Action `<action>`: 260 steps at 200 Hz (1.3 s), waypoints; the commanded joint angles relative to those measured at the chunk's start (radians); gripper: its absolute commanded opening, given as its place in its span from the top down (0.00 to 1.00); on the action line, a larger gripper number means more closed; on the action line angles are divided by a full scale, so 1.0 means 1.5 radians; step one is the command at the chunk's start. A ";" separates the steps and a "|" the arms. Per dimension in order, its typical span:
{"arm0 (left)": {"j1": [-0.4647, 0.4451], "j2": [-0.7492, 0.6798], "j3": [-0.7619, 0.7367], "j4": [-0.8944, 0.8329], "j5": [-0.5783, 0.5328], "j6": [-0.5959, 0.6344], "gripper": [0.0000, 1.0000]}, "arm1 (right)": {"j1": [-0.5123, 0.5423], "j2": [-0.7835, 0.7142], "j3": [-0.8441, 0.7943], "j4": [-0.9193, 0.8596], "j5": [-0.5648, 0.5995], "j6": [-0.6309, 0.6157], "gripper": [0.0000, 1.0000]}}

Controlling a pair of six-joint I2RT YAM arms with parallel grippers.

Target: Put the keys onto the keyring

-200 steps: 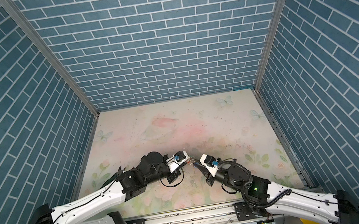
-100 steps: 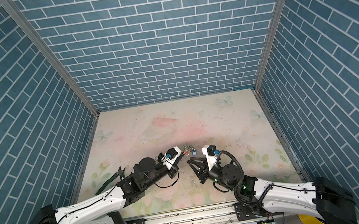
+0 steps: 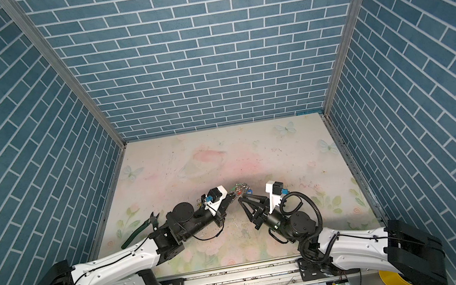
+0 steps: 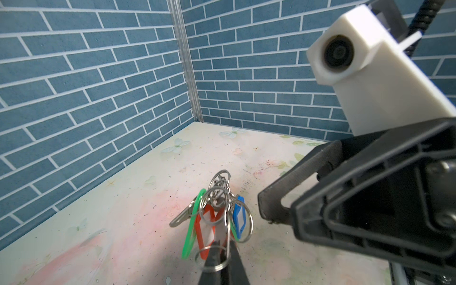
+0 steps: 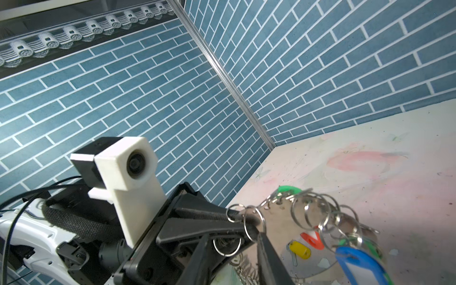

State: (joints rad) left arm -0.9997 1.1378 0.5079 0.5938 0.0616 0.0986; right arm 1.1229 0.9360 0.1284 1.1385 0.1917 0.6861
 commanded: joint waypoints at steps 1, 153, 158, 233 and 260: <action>0.000 -0.023 -0.009 0.059 0.013 -0.017 1.00 | -0.001 -0.001 -0.009 0.043 0.028 0.032 0.66; -0.011 -0.025 -0.013 0.065 0.027 -0.025 1.00 | -0.001 0.119 0.023 0.172 -0.040 0.062 0.65; -0.011 -0.026 -0.014 0.064 0.027 -0.025 1.00 | -0.002 0.117 0.022 0.172 -0.040 0.061 0.65; -0.011 -0.012 -0.013 0.077 0.048 -0.027 1.00 | -0.001 0.111 0.027 0.170 -0.041 0.057 0.68; -0.012 -0.011 -0.014 0.076 0.044 -0.026 1.00 | -0.002 0.105 0.024 0.171 -0.041 0.057 0.72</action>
State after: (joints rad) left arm -1.0130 1.1236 0.4919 0.6411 0.1173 0.0605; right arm 1.1229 1.1114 0.1303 1.3464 0.1436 0.7624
